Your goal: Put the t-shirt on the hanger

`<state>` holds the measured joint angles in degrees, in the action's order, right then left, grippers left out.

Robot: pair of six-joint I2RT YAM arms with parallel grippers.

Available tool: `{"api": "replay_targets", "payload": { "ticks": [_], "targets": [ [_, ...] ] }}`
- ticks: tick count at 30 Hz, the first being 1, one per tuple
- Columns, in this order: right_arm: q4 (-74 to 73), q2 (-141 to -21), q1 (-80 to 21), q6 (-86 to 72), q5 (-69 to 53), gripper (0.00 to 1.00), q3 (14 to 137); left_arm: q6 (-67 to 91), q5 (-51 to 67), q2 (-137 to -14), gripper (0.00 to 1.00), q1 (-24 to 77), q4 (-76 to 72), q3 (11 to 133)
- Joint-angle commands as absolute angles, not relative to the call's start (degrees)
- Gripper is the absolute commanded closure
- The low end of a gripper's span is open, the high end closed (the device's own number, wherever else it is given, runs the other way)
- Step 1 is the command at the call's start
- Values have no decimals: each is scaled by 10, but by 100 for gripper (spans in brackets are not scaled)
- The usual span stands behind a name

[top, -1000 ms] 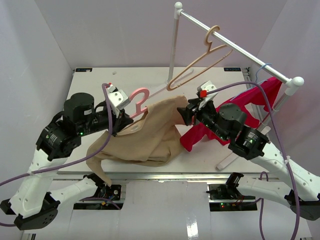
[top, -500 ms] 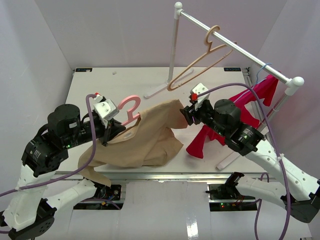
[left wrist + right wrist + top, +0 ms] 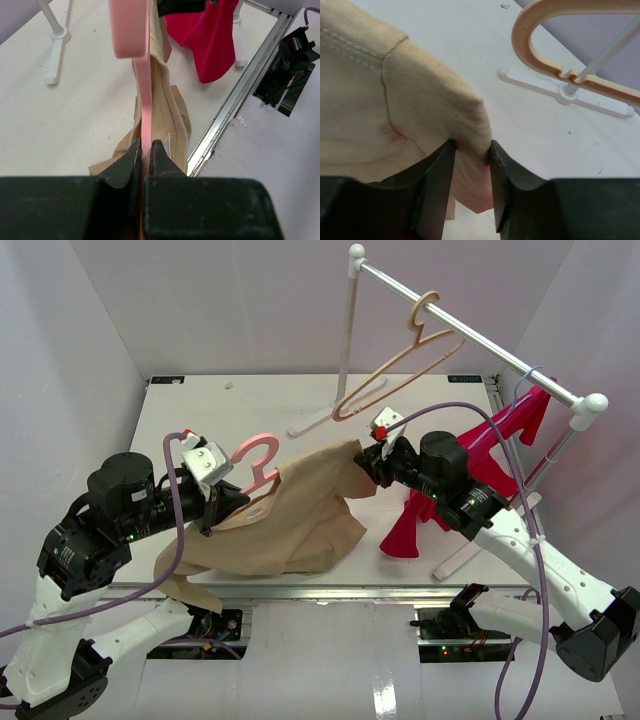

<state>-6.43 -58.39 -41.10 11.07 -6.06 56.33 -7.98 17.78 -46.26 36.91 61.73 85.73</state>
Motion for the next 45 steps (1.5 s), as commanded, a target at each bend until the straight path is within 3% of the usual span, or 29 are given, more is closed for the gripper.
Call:
{"api": "replay_targets", "payload": {
  "ticks": [1, 7, 17, 22, 26, 30, 40, 45],
  "targets": [
    [17, -585, -371, 70, -42, 92, 550, -75, 183, -451, 100, 374, 602, 873],
    [20, -606, -244, -25, -93, 92, 544, -73, 180, -436, 100, 378, 593, 885],
    [37, -594, -229, -31, -240, 91, 525, -76, 195, -449, 100, 381, 574, 870],
    [-7, -527, -231, -7, -270, 50, 538, -84, 180, -473, 100, 381, 575, 865],
    [-81, -482, -231, -3, -263, 30, 587, -89, 177, -499, 100, 381, 585, 886],
    [-133, -454, -230, 34, -288, 29, 625, -101, 180, -519, 100, 382, 593, 907],
    [-223, -536, -233, 164, -535, 19, 692, -135, 291, -528, 100, 387, 579, 877],
    [-287, -580, -238, 214, -553, 18, 753, -159, 330, -494, 100, 387, 551, 833]
  ]
}}
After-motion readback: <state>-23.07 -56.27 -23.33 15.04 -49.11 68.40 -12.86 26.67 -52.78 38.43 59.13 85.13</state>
